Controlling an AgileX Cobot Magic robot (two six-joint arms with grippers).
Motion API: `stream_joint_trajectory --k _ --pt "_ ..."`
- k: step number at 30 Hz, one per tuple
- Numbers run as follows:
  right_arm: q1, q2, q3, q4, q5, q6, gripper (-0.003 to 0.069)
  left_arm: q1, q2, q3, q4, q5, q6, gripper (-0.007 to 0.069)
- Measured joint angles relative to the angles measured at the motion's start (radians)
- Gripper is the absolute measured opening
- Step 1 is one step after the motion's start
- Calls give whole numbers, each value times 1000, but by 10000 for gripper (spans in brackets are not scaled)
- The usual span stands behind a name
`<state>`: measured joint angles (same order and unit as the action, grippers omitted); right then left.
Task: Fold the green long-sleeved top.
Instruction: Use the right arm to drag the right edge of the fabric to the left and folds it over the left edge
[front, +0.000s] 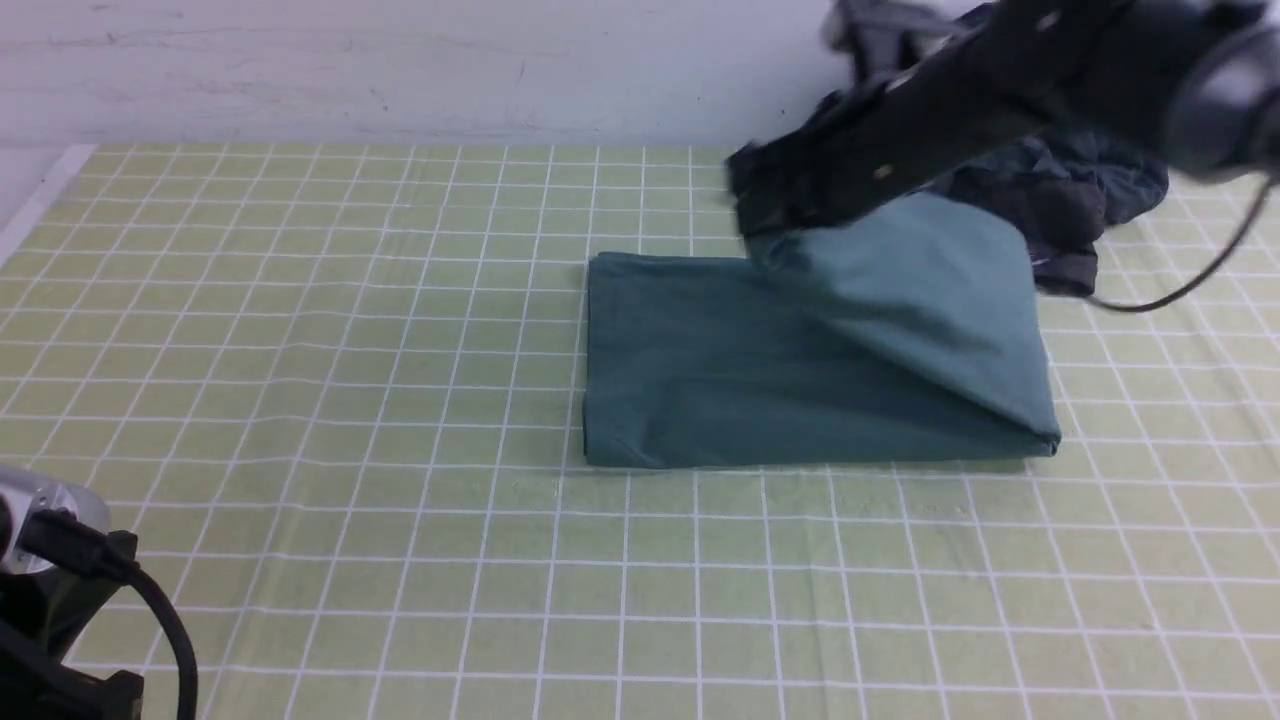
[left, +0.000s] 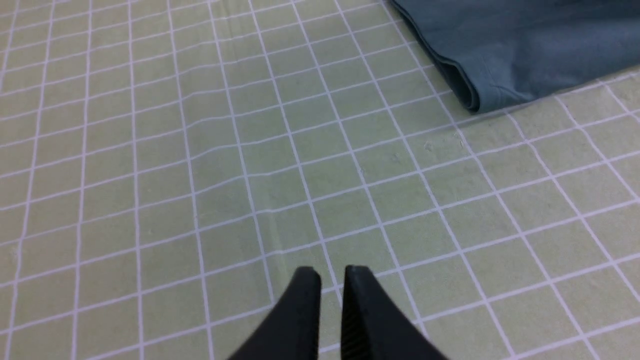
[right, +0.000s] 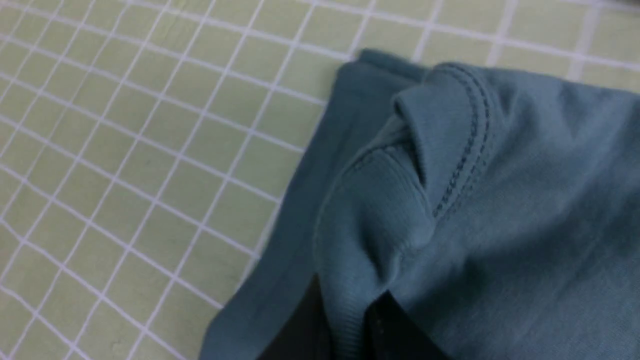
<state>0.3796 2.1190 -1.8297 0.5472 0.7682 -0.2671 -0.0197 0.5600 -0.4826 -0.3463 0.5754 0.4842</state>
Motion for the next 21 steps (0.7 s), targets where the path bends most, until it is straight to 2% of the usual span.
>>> stream_joint_trajectory --k 2,6,12,17,21 --pt "49 48 0 3 -54 -22 60 0 0 0 0 0 0 58" --pt "108 90 0 5 -129 -67 174 0 0 0 0 0 0 58" --pt "104 71 -60 -42 -106 -99 366 0 0 0 0 -1 0 58" --pt "80 67 -85 -123 -16 -99 397 0 0 0 0 -3 1 58" --pt "75 111 -89 -124 24 -88 349 0 0 0 0 -4 1 58"
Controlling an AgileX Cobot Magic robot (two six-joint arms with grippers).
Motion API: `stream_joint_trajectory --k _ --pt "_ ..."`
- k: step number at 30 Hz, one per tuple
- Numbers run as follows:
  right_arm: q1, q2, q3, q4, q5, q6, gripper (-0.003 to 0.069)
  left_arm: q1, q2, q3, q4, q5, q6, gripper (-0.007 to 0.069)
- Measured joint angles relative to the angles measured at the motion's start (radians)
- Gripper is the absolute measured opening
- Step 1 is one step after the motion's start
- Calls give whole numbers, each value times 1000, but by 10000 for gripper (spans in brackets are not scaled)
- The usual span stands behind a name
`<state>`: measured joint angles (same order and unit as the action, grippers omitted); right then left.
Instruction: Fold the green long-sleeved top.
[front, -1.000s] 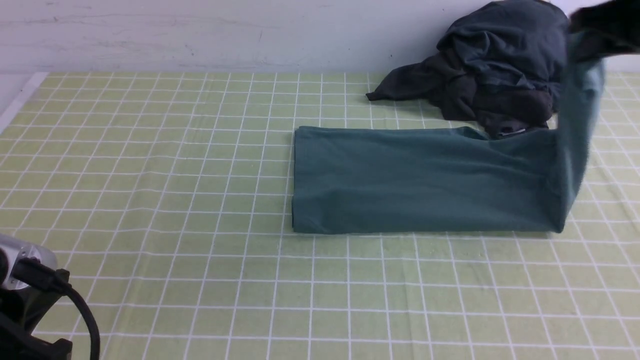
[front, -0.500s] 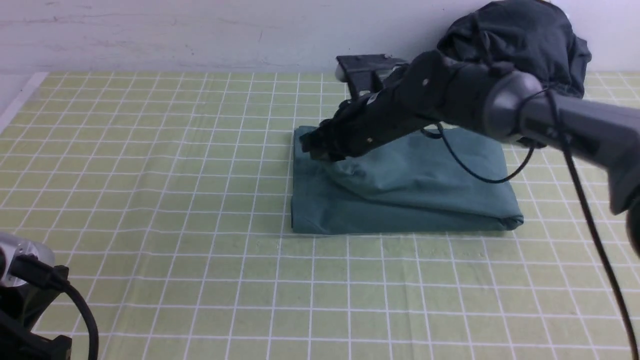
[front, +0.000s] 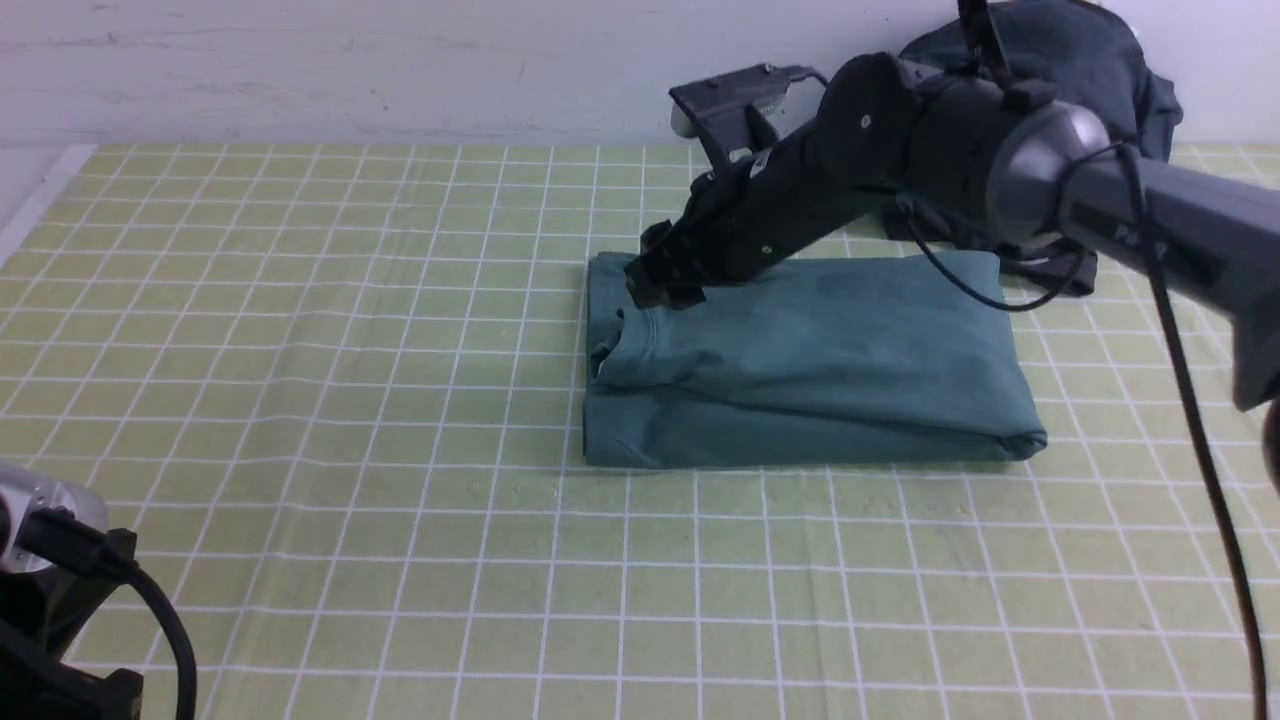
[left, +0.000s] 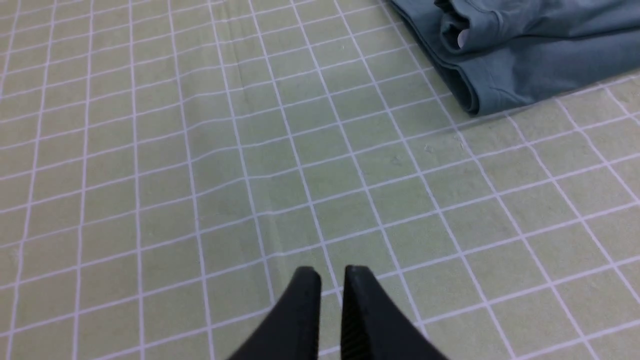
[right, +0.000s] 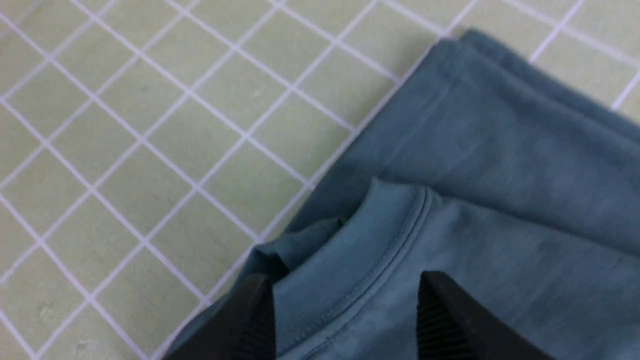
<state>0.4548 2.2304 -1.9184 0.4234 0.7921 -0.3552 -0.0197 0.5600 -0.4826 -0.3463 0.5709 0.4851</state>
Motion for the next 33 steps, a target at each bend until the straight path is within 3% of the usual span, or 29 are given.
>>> stream_joint_trajectory --k 2,4,5,9,16,26,30,33 --pt "3 59 -1 66 6 -1 267 0 0 0 0 -3 0 58" --pt "6 89 -1 111 6 -9 230 0 0 0 0 -4 2 58" --pt "8 122 -1 168 6 -39 160 0 0 0 0 -6 6 58" --pt "1 106 -14 219 44 -81 71 0 -18 0 -11 -6 10 58" --pt "-48 -78 -127 140 140 -100 48 0 -213 13 -47 -8 86 58" --pt "-276 -485 -189 66 217 -162 45 0 -390 174 -38 -75 141 58" --pt "-372 -684 -94 -14 182 -162 31 0 -396 205 -38 -46 141 58" --pt "-378 -820 82 -53 80 -189 11 0 -396 214 -38 -14 141 58"
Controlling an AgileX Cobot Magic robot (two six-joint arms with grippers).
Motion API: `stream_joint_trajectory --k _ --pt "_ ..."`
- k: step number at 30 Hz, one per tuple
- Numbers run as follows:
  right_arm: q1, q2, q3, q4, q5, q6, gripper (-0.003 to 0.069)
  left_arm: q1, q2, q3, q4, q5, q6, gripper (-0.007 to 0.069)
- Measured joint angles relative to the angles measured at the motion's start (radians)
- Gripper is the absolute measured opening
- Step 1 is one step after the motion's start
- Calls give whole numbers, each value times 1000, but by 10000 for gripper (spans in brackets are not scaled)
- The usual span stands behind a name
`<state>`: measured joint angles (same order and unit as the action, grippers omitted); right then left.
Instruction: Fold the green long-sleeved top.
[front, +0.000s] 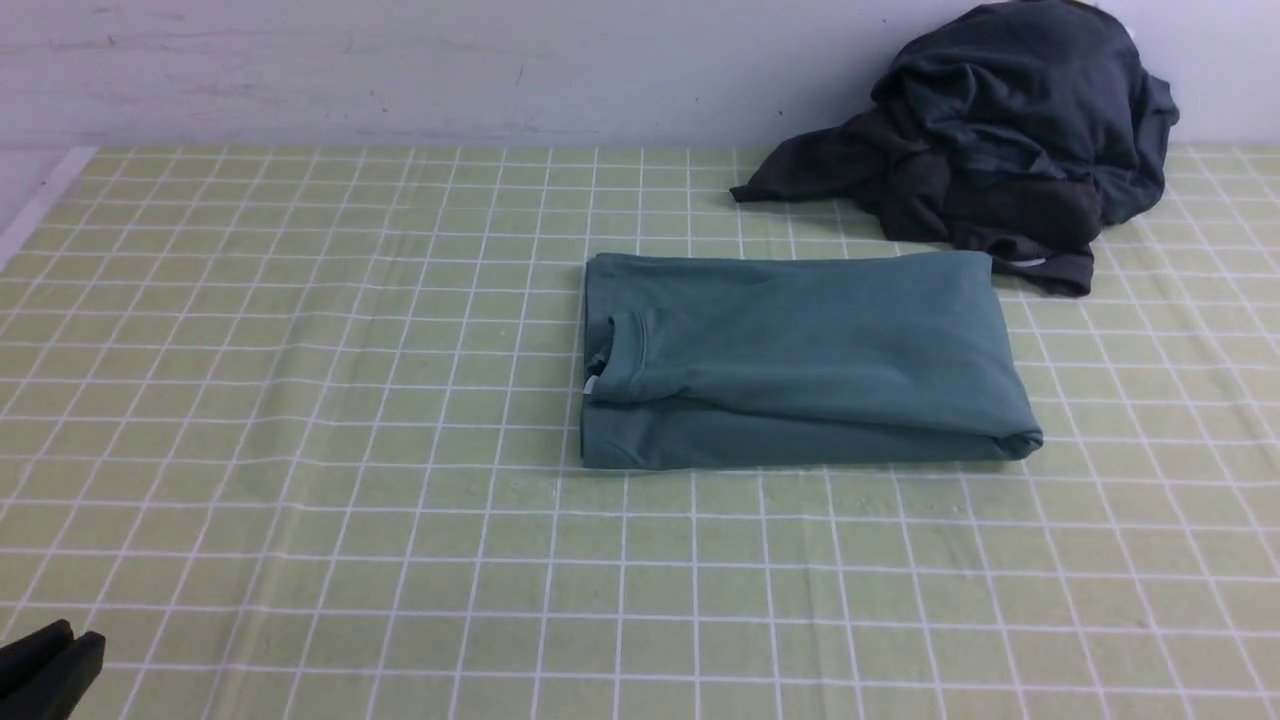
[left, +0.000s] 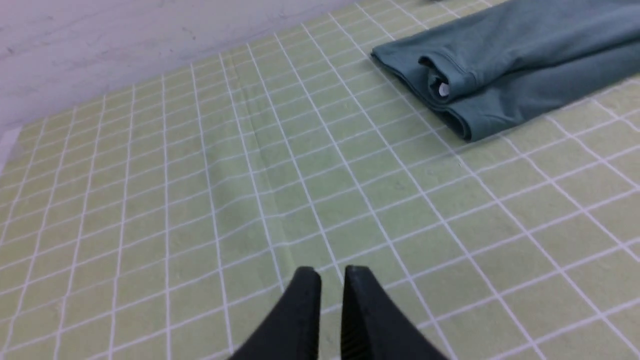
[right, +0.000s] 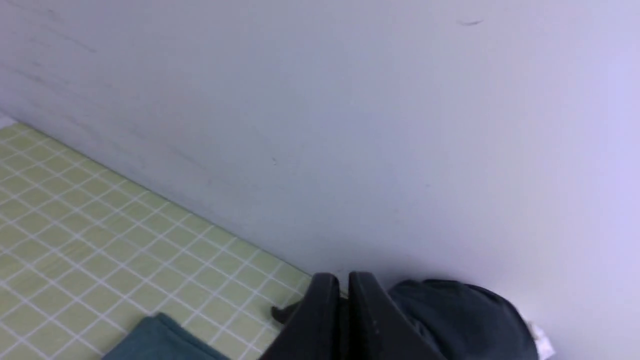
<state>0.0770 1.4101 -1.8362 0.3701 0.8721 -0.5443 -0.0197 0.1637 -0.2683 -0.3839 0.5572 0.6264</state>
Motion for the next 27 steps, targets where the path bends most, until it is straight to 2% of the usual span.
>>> stream_joint_trajectory --k 4,7,9,10,11,12,13,16,18,21,23,24,25,27 --pt "0 -196 368 18 -246 -57 -1 0 0 0 0 22 0 58" --pt "3 -337 637 83 -530 -125 -3 0 0 0 0 25 0 58" --pt "27 -460 883 130 -846 -211 -4 0 0 0 0 26 0 58" --pt "30 -483 901 134 -872 -217 -3 0 0 0 0 26 0 58" --pt "47 -528 983 136 -978 -247 -3 0 0 0 0 27 0 58" --pt "77 -618 1075 130 -1165 -269 -3 0 0 0 0 27 0 58" --pt "95 -683 1130 116 -1276 -271 -3 0 0 0 0 27 0 58" --pt "136 -812 1198 73 -1409 -239 -3 0 0 0 0 27 0 58" --pt "145 -870 1213 67 -1415 -216 -3 0 0 0 0 27 0 58" --pt "151 -977 1263 130 -1232 -137 -5 0 0 0 0 32 0 58" --pt "151 -1006 1295 190 -1074 -97 -5 0 0 0 0 34 0 58" --pt "151 -1018 1333 250 -902 -63 -5 0 0 0 0 38 0 58" --pt "151 -1018 1338 250 -880 -60 -5 0 0 0 0 38 0 58" --pt "151 -1019 1403 308 -622 -34 -5 0 0 0 0 41 0 58"
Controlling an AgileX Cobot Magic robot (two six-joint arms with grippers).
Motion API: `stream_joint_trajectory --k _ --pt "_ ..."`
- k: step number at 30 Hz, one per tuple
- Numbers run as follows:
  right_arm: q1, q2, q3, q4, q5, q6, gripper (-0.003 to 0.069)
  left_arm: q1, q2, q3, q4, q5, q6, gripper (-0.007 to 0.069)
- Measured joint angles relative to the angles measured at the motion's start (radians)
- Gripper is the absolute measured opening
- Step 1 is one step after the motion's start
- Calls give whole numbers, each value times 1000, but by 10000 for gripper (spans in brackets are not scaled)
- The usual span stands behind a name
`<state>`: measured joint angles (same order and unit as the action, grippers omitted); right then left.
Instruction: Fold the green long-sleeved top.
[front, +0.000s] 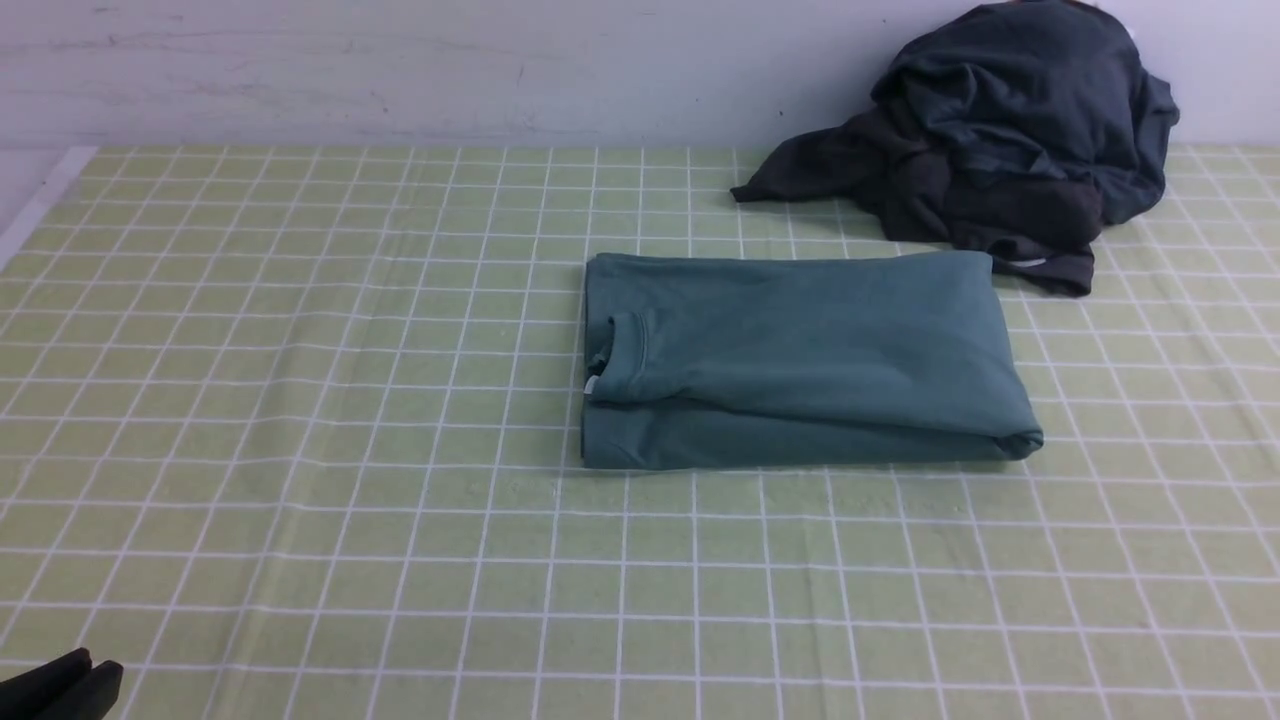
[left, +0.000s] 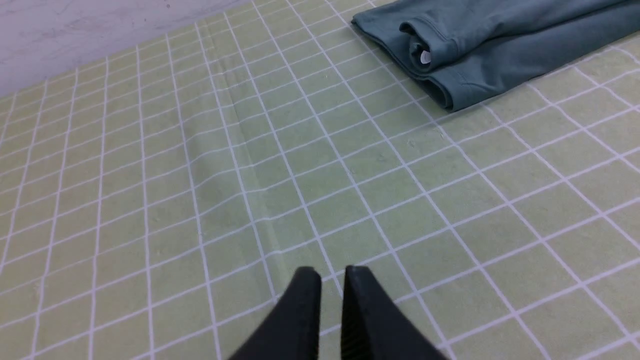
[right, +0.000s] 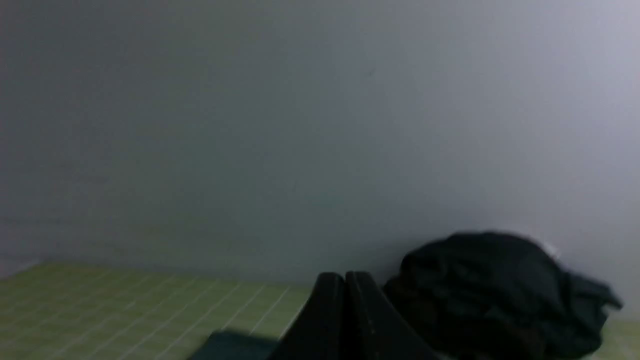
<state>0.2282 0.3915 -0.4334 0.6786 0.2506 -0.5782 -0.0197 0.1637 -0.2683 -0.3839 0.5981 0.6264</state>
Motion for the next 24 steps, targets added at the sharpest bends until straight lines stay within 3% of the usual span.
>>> stream_joint_trajectory --k 4,8,13,16,20,24 --pt "0 3 83 45 309 49 -5 0 0 0 0 1 0 58" --pt "0 4 109 49 519 66 -5 0 0 0 0 1 0 58" --pt "32 -44 123 81 634 70 -5 0 0 0 0 2 0 58" --pt "39 -125 153 72 609 73 -5 0 0 0 0 2 0 58" --pt "-10 -229 211 -23 433 163 -5 0 0 0 0 3 0 58" --pt "-113 -324 320 -302 195 269 -5 0 0 0 0 3 0 58"
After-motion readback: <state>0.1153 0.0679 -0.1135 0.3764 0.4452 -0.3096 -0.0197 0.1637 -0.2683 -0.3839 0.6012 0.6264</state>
